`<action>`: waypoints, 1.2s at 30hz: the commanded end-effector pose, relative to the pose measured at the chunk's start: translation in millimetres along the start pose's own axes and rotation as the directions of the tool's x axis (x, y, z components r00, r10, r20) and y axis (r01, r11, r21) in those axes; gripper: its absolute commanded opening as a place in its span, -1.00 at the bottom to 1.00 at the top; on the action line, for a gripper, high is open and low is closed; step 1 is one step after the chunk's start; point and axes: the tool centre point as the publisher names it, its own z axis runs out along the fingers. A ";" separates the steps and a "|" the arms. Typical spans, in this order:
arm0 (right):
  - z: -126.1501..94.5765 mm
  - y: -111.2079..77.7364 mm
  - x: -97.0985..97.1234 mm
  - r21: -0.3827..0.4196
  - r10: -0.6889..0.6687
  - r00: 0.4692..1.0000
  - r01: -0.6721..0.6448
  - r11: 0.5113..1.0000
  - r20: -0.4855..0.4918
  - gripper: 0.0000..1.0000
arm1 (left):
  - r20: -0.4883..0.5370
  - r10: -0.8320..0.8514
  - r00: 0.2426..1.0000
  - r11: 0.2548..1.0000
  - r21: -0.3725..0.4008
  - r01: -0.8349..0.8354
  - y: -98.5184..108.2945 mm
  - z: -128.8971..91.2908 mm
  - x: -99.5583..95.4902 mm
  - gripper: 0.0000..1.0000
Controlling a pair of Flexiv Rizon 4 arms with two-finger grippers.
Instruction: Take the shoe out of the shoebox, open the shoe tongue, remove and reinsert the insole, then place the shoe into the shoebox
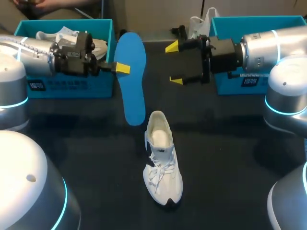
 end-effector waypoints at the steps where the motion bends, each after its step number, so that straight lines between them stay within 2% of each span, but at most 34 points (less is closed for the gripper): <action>1: 2.1 0.0 0.6 -0.002 0.001 1.000 -0.001 1.000 0.003 1.00 | 0.102 0.183 0.978 0.983 0.013 -0.185 2.9 1.1 8.5 -1.00; 5: 2.1 0.0 0.6 -0.002 0.001 1.000 -0.001 1.000 0.003 1.00 | 0.102 0.183 0.978 0.983 0.013 -0.185 2.9 1.1 8.5 -1.00; 8: 2.1 0.0 0.6 -0.002 0.001 1.000 -0.001 1.000 0.003 1.00 | 0.108 0.311 0.944 0.949 0.016 -0.315 2.2 8.0 -2.0 -1.00; 9: 2.1 0.0 0.6 -0.002 0.001 1.000 -0.001 1.000 0.003 1.00 | 0.066 0.358 0.932 0.933 0.014 -0.359 1.8 9.3 -3.2 -1.00; 10: 2.1 0.0 0.6 -0.002 0.001 1.000 -0.001 1.000 0.003 1.00 | 0.124 0.392 0.912 0.918 0.011 -0.396 -0.3 10.9 -6.2 -1.00; 12: 2.1 0.0 0.6 -0.002 0.001 1.000 -0.001 1.000 0.003 1.00 | 0.062 0.508 0.859 0.861 -0.011 -0.508 -1.8 11.6 -5.8 -1.00; 13: 2.1 0.0 0.6 -0.002 0.001 1.000 -0.001 1.000 0.003 1.00 | 0.047 0.602 0.797 0.799 -0.042 -0.600 -4.5 10.8 -5.6 -1.00; 14: 2.1 0.0 0.6 -0.002 0.001 1.000 -0.001 1.000 0.003 1.00 | -0.010 0.749 0.663 0.661 -0.048 -0.748 -3.7 7.1 -3.9 -1.00; 15: 2.1 0.0 0.6 -0.002 0.001 1.000 -0.001 1.000 0.003 1.00 | 0.009 0.867 0.498 0.496 -0.091 -0.863 -1.8 1.8 -5.1 -1.00; 26: 2.1 0.0 0.6 -0.002 0.001 1.000 -0.001 1.000 0.003 1.00 | 0.009 0.867 0.498 0.496 -0.091 -0.863 -1.8 1.8 -5.1 -1.00; 27: 2.1 0.0 0.6 -0.002 0.001 1.000 -0.001 1.000 0.003 1.00 | -0.025 0.881 0.473 0.469 -0.079 -0.879 -1.1 2.1 -4.9 -1.00; 30: 2.1 0.0 0.6 -0.002 0.001 1.000 -0.001 1.000 0.003 1.00 | -0.037 0.939 0.342 0.338 -0.085 -0.937 -0.8 3.1 -3.2 -1.00; 31: 2.1 0.0 0.6 -0.002 0.001 1.000 -0.001 1.000 0.003 1.00 | -0.023 0.951 0.308 0.304 -0.113 -0.946 -1.3 3.7 -2.9 -1.00; 32: 2.1 0.0 0.6 -0.002 0.001 1.000 -0.001 1.000 0.003 1.00 | -0.038 0.964 0.263 0.258 -0.100 -0.961 -1.2 4.3 -2.0 -1.00; 34: 2.1 0.0 0.6 -0.002 0.001 1.000 -0.001 1.000 0.003 1.00 | -0.014 0.984 0.180 0.177 -0.126 -0.976 -1.7 3.8 -0.7 -1.00; 36: 2.1 0.0 0.6 -0.002 0.001 1.000 -0.001 1.000 0.003 1.00 | -0.021 0.998 0.052 0.048 -0.156 -0.987 -0.2 2.3 -1.1 -1.00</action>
